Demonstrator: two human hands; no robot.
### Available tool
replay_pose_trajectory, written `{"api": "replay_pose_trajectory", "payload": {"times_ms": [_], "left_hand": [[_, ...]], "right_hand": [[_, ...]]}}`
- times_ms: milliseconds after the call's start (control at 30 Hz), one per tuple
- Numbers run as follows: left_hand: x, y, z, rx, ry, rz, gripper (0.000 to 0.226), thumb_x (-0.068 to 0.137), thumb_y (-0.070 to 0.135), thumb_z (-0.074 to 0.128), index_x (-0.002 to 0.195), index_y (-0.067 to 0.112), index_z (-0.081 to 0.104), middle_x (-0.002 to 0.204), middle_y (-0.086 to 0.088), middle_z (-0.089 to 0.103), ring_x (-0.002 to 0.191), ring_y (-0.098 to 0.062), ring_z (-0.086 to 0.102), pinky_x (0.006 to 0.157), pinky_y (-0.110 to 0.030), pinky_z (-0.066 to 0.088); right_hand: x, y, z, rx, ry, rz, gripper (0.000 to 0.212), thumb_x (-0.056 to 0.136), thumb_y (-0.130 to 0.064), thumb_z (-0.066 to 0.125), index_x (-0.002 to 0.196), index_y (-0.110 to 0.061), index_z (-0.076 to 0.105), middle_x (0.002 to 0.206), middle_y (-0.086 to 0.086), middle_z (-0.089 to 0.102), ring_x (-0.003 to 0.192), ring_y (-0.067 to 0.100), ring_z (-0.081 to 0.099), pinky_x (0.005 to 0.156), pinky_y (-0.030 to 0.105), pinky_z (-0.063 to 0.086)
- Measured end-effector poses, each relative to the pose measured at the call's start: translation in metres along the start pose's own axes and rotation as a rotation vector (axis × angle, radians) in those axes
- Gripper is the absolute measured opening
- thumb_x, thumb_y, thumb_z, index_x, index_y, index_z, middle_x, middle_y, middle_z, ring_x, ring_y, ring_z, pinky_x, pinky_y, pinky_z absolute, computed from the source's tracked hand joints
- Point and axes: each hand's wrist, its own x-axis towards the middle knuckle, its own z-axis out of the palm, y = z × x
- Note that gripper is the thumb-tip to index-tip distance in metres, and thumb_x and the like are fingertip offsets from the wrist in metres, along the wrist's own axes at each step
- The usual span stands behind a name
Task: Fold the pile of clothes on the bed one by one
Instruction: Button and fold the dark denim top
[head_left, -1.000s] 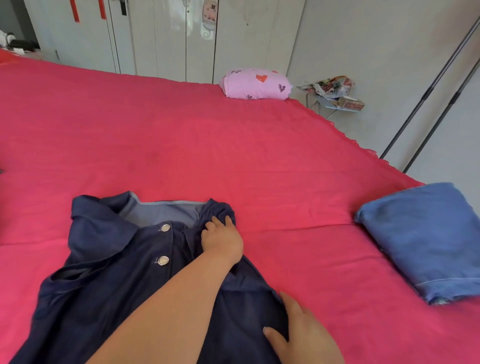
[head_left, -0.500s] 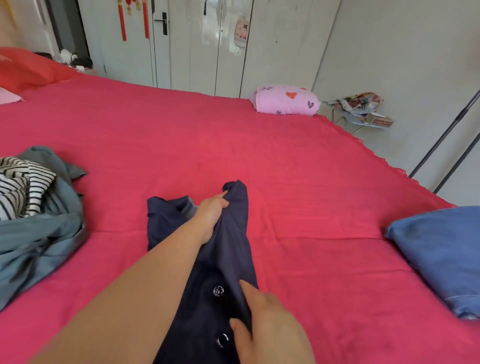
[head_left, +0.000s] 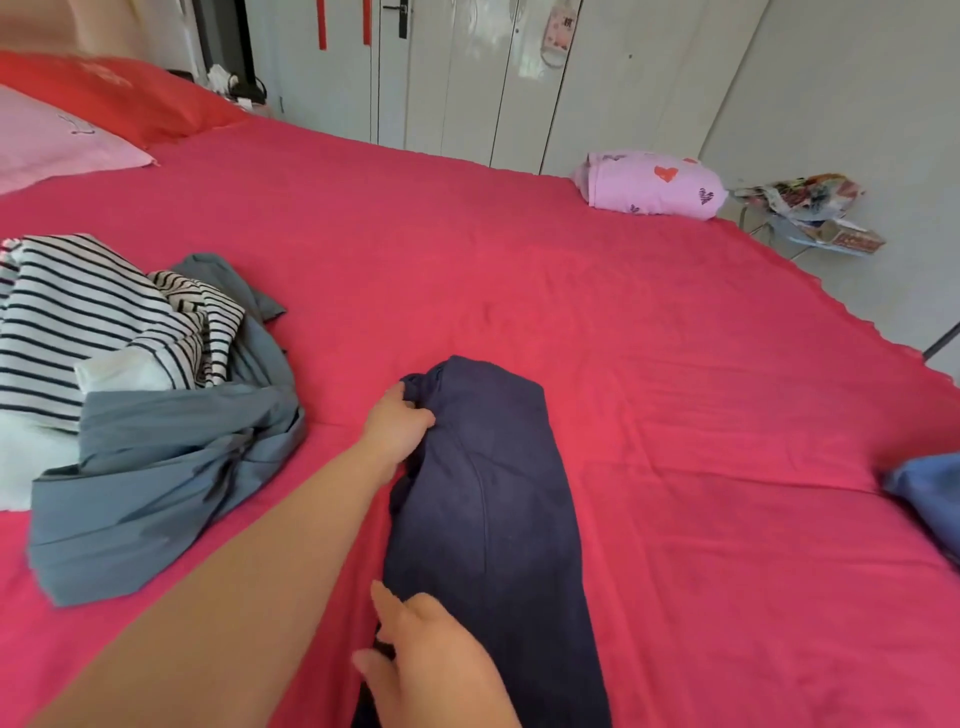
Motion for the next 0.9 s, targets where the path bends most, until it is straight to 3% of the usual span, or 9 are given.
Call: {"api": "replay_pose_trajectory", "payload": {"times_ms": [67, 167, 233, 300, 367, 533, 767, 833, 900], "left_hand": [[-0.008, 0.0, 0.002, 0.248, 0.153, 0.198, 0.05, 0.083, 0.001, 0.052, 0.132, 0.001, 0.043, 0.126, -0.014, 0.053, 0.122, -0.03, 0.046, 0.095, -0.031, 0.035], [-0.034, 0.006, 0.016, 0.614, 0.159, 0.606, 0.059, 0.093, 0.016, 0.046, 0.147, 0.013, 0.023, 0.153, -0.012, 0.023, 0.141, -0.025, 0.02, 0.114, -0.035, 0.016], [-0.048, 0.0, 0.032, 0.909, -0.013, 0.744, 0.056, 0.097, 0.035, 0.037, 0.148, 0.023, 0.018, 0.157, -0.005, 0.01, 0.145, -0.023, 0.006, 0.117, -0.039, 0.004], [-0.05, -0.016, 0.038, 1.161, -0.208, 0.653, 0.061, 0.097, 0.052, 0.025, 0.149, 0.028, 0.007, 0.158, -0.002, -0.003, 0.145, -0.022, -0.008, 0.117, -0.041, -0.007], [-0.038, -0.036, 0.032, 1.268, -0.29, 0.521, 0.067, 0.093, 0.061, 0.019, 0.148, 0.031, -0.001, 0.157, -0.001, -0.01, 0.144, -0.021, -0.013, 0.116, -0.043, -0.01], [-0.022, -0.054, 0.024, 1.27, -0.339, 0.454, 0.065, 0.092, 0.063, 0.017, 0.147, 0.035, -0.003, 0.157, 0.003, -0.008, 0.145, -0.016, -0.011, 0.117, -0.045, -0.009], [-0.068, -0.056, 0.012, 1.239, -0.24, 0.708, 0.08, 0.076, 0.06, -0.008, 0.148, 0.031, 0.009, 0.155, 0.005, -0.002, 0.145, -0.02, -0.003, 0.11, -0.038, -0.014], [-0.083, -0.071, 0.002, 1.311, -0.262, 0.716, 0.072, 0.082, 0.055, 0.005, 0.144, 0.028, 0.029, 0.153, 0.001, 0.021, 0.143, -0.023, 0.02, 0.111, -0.043, 0.004], [-0.092, -0.077, -0.009, 1.376, -0.23, 0.737, 0.055, 0.085, 0.043, 0.026, 0.128, 0.026, 0.055, 0.135, 0.0, 0.054, 0.125, -0.022, 0.05, 0.101, -0.047, 0.037]], "right_hand": [[0.002, 0.011, -0.018, 0.012, 0.199, -0.149, 0.041, 0.086, -0.037, 0.043, 0.126, -0.037, 0.05, 0.1, -0.009, 0.061, 0.088, 0.01, 0.063, 0.074, 0.02, 0.05], [0.012, 0.051, -0.05, 0.042, 0.342, -0.088, 0.049, 0.085, -0.039, 0.029, 0.119, -0.027, 0.062, 0.109, -0.008, 0.066, 0.1, 0.009, 0.062, 0.088, 0.017, 0.045], [0.024, 0.076, -0.058, -0.073, 0.27, -0.031, 0.061, 0.085, -0.044, 0.02, 0.132, -0.023, 0.053, 0.134, -0.002, 0.054, 0.126, 0.018, 0.048, 0.106, 0.023, 0.033], [0.03, 0.094, -0.055, -0.197, 0.124, -0.003, 0.077, 0.08, -0.062, 0.003, 0.145, -0.029, 0.028, 0.154, -0.006, 0.014, 0.145, 0.022, 0.012, 0.115, 0.031, 0.012], [0.025, 0.106, -0.046, -0.278, -0.034, 0.047, 0.1, 0.061, -0.08, -0.022, 0.147, -0.037, 0.004, 0.145, -0.017, -0.016, 0.145, 0.019, -0.011, 0.116, 0.035, 0.0], [0.009, 0.111, -0.034, -0.309, -0.081, 0.103, 0.11, 0.048, -0.073, -0.041, 0.146, -0.038, -0.006, 0.146, -0.017, -0.021, 0.14, 0.015, -0.022, 0.114, 0.034, -0.006], [-0.017, 0.109, -0.048, -0.246, -0.084, 0.033, 0.094, 0.057, -0.072, -0.036, 0.142, -0.045, -0.005, 0.144, -0.023, -0.02, 0.133, 0.005, -0.027, 0.114, 0.029, -0.008], [-0.022, 0.116, -0.041, -0.249, -0.132, -0.005, 0.098, 0.058, -0.072, -0.034, 0.145, -0.044, 0.002, 0.145, -0.023, -0.015, 0.136, 0.005, -0.021, 0.114, 0.028, -0.005], [-0.024, 0.119, -0.048, -0.177, -0.12, -0.012, 0.087, 0.07, -0.075, -0.021, 0.144, -0.043, 0.011, 0.144, -0.026, -0.004, 0.14, 0.004, -0.009, 0.112, 0.021, -0.002]]}}
